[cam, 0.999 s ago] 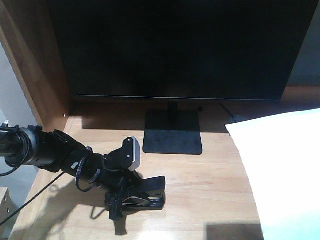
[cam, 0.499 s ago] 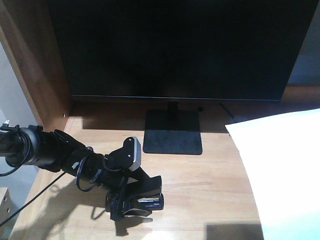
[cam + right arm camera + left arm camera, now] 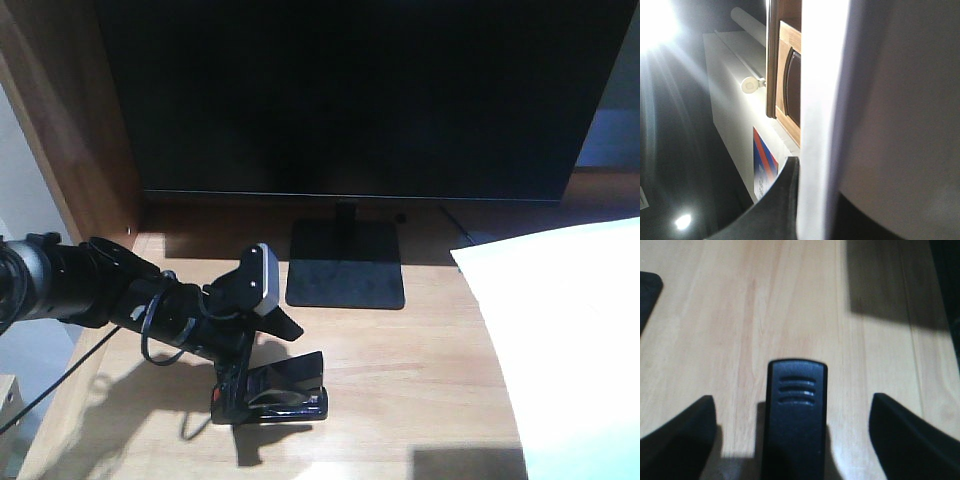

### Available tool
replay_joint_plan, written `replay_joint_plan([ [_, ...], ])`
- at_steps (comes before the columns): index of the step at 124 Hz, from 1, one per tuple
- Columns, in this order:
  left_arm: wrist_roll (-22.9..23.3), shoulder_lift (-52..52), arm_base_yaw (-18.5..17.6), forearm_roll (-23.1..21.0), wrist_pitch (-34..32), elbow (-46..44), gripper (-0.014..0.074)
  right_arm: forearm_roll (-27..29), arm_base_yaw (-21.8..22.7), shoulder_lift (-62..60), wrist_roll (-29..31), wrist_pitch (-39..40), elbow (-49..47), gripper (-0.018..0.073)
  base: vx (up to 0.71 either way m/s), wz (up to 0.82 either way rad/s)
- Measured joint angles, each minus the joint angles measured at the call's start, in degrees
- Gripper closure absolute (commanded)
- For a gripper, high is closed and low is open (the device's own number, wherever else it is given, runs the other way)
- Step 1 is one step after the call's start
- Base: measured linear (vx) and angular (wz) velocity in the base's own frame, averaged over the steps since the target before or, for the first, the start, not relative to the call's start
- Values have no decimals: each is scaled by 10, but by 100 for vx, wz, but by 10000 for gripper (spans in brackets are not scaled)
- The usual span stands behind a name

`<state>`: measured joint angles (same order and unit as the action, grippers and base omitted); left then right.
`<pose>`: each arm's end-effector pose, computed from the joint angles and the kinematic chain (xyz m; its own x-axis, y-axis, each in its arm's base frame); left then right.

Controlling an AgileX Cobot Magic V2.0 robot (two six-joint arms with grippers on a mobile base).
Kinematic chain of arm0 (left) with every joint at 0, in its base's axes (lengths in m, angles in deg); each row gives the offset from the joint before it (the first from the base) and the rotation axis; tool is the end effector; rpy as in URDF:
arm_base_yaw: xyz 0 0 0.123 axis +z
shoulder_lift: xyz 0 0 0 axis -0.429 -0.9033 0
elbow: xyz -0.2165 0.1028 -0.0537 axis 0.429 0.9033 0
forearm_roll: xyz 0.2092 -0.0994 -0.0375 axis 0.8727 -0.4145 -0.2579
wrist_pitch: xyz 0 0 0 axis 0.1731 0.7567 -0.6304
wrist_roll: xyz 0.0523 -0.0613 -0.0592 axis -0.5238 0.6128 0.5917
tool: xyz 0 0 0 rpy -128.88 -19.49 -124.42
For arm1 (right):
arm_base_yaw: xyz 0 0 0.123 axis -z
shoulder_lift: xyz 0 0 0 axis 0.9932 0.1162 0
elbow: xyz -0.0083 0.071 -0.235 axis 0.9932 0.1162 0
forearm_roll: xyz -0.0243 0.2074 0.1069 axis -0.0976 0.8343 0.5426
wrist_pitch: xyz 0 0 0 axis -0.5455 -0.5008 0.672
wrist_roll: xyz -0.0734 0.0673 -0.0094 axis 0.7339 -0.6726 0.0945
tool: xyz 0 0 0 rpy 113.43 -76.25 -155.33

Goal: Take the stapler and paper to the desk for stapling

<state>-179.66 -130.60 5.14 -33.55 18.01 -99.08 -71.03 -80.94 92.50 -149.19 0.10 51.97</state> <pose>0.2792 -0.1798 0.1247 -0.1303 0.6126 -0.7796 0.9905 0.1151 -0.0750 0.0558 0.0227 0.3191 -0.0054 0.9629 -0.2697 -0.8329 0.1450 0.5341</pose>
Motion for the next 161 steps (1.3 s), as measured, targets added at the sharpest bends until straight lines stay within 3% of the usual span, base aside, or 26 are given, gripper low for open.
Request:
replay_joint_plan([
  [19, 48, 27, 1, 0, 2, 0, 297, 0, 0, 0, 0, 0, 0, 565, 0, 0],
  [55, 57, 47, 1, 1, 21, 0, 607, 0, 0, 0, 0, 0, 0, 565, 0, 0],
  [113, 57, 47, -2, 1, 14, 0, 603, 0, 0, 0, 0, 0, 0, 565, 0, 0],
  [161, 30, 3, -17, -2, -2, 0, 603, 0, 0, 0, 0, 0, 0, 565, 0, 0],
])
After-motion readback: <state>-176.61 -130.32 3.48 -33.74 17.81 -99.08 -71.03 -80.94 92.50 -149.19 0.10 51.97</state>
